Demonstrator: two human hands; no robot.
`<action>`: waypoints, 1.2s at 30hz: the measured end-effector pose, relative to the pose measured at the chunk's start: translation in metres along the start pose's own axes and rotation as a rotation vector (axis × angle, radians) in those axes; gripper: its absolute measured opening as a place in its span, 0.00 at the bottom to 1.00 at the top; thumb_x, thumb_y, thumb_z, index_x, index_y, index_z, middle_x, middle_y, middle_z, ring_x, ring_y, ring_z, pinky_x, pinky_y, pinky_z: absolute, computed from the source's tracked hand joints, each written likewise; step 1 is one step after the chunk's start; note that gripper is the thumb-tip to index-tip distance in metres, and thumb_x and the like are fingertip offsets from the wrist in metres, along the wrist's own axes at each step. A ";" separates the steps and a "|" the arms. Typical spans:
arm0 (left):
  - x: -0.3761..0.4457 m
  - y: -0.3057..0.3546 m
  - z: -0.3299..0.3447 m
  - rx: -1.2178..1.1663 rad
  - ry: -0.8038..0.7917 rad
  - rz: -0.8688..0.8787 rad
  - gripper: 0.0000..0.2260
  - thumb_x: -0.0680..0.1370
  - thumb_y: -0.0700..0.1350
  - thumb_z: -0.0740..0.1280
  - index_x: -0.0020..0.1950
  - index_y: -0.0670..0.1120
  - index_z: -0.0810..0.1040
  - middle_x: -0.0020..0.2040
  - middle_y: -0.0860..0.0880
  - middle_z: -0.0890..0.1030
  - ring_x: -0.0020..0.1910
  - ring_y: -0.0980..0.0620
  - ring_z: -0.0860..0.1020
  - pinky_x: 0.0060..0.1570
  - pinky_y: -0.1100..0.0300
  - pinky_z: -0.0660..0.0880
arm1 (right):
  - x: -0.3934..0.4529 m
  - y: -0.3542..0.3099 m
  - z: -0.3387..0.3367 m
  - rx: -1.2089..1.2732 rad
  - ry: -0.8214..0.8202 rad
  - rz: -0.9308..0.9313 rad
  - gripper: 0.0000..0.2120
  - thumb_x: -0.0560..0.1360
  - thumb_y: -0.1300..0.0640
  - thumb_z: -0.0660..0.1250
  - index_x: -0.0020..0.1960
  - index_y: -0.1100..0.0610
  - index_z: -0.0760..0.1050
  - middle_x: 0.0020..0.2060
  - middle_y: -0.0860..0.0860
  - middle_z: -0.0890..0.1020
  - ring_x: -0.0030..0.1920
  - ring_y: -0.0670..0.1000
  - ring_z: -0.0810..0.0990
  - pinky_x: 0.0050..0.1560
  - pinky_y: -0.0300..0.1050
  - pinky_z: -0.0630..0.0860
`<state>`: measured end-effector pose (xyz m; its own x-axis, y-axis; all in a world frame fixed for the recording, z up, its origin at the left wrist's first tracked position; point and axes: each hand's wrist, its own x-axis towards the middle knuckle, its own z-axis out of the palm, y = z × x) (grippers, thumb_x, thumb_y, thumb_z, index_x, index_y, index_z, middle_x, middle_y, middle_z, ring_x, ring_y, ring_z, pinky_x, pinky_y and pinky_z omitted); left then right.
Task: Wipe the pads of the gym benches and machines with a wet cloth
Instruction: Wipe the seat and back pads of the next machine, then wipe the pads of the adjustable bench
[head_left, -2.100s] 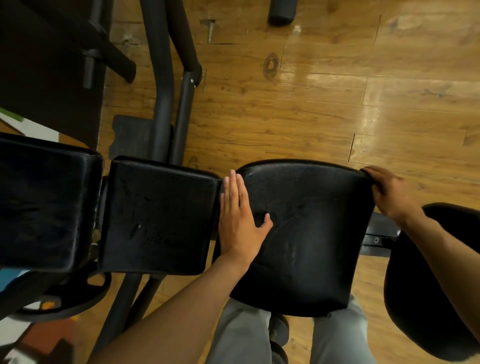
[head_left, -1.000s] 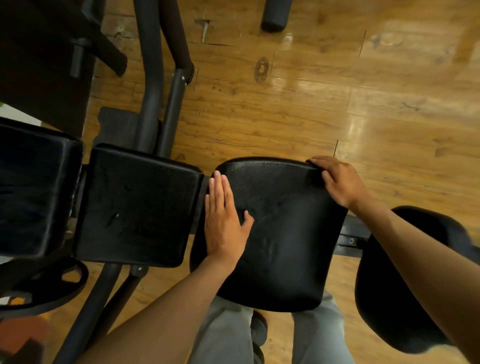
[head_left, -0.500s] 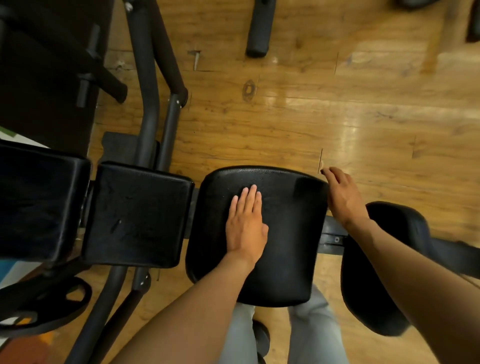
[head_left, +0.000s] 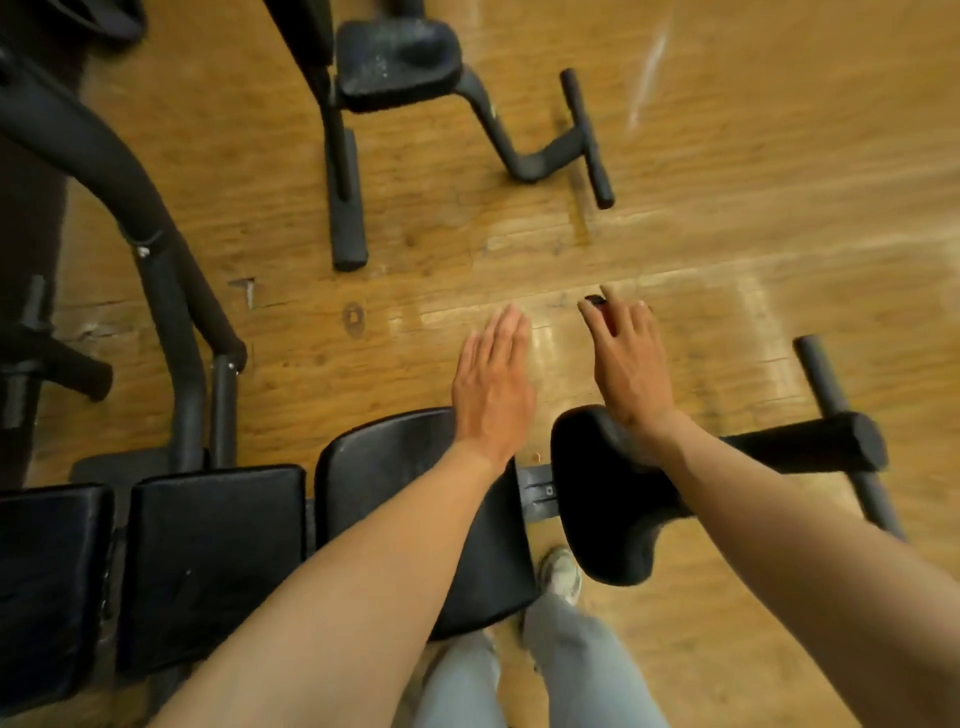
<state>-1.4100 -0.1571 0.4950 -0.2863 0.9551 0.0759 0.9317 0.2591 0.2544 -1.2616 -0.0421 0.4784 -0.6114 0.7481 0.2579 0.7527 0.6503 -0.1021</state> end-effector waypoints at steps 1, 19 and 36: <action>0.009 0.014 -0.012 -0.021 0.010 0.023 0.37 0.74 0.39 0.71 0.81 0.44 0.62 0.82 0.46 0.60 0.81 0.47 0.58 0.80 0.49 0.54 | 0.004 0.009 -0.019 -0.016 0.022 0.014 0.24 0.74 0.69 0.58 0.70 0.62 0.72 0.69 0.66 0.73 0.62 0.65 0.68 0.62 0.63 0.74; 0.135 0.369 -0.045 0.033 0.132 0.271 0.35 0.76 0.40 0.71 0.81 0.44 0.61 0.83 0.46 0.59 0.82 0.47 0.57 0.80 0.50 0.56 | -0.010 0.371 -0.224 -0.112 0.306 -0.064 0.17 0.78 0.69 0.59 0.65 0.60 0.74 0.65 0.62 0.76 0.57 0.64 0.76 0.61 0.58 0.71; 0.274 0.409 -0.071 0.137 0.181 -0.055 0.34 0.76 0.43 0.71 0.80 0.45 0.62 0.83 0.47 0.59 0.82 0.47 0.57 0.79 0.50 0.57 | 0.150 0.423 -0.212 -0.116 0.147 -0.205 0.27 0.69 0.70 0.72 0.66 0.59 0.71 0.64 0.62 0.75 0.57 0.63 0.77 0.63 0.56 0.73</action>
<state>-1.1227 0.2002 0.6886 -0.3616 0.9009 0.2400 0.9316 0.3392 0.1306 -0.9828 0.3175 0.6779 -0.7186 0.5694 0.3992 0.6447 0.7607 0.0753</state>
